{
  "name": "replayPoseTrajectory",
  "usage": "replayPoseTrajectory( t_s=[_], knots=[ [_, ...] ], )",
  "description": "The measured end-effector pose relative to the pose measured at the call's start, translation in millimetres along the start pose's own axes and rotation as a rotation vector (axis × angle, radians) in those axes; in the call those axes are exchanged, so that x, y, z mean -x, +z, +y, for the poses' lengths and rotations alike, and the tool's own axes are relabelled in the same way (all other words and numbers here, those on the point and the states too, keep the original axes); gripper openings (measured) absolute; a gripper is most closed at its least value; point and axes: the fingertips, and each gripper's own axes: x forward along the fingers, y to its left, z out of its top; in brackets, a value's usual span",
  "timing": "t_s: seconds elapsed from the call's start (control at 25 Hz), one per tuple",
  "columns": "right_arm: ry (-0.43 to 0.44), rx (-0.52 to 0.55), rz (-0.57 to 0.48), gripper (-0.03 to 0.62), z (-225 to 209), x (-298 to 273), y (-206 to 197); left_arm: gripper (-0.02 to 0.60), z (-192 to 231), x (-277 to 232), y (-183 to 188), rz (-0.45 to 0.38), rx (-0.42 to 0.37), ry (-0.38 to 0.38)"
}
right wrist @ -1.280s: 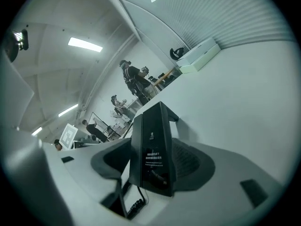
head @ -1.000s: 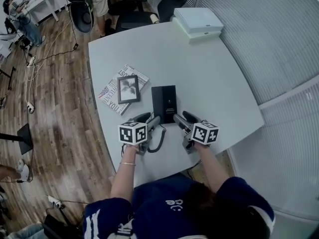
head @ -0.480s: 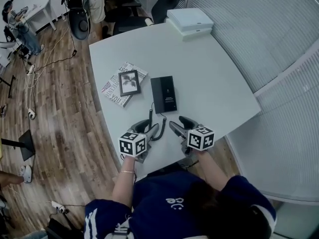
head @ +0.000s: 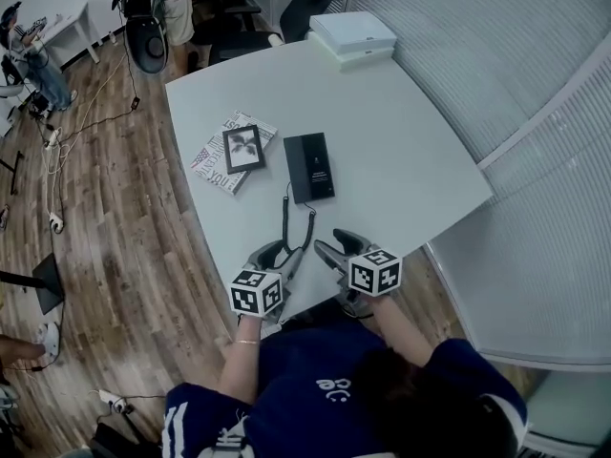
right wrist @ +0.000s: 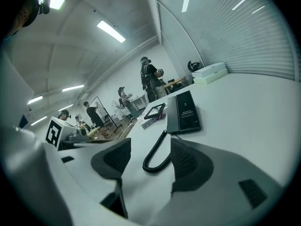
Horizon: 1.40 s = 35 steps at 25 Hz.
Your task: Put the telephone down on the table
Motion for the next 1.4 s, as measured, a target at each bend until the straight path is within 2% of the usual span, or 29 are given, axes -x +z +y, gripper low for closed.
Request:
replayPoseTrajectory(
  t_s=[0.24,0.4,0.44,0.48,0.52,0.68,0.76,1.4],
  knots=[
    [0.008,0.024,-0.002,0.268,14,1,-7,0.193,-7,8,3,-0.026,-0.045,-0.008],
    [0.024,0.032,0.001,0.251,20,-1,-5,0.192,-8,8,0,-0.014,-0.029,-0.035],
    [0.025,0.041,-0.002,0.231,22,-1,-4,0.190,-8,9,-1,-0.010,-0.024,-0.032],
    [0.023,0.052,-0.005,0.207,23,-1,-2,0.124,-7,10,-2,-0.009,-0.024,-0.028],
    [0.020,0.063,-0.009,0.179,23,-1,-2,0.086,-8,11,-2,-0.010,-0.027,-0.025],
    [-0.008,0.090,-0.010,0.050,22,-2,-3,0.026,-12,10,-5,0.004,-0.065,-0.027],
    [-0.010,0.109,-0.002,0.011,25,-3,-4,0.005,-13,11,-5,0.007,-0.072,-0.026],
    [-0.027,0.123,0.044,0.009,34,-6,-27,0.005,-11,23,-16,0.029,-0.086,-0.016]
  ],
)
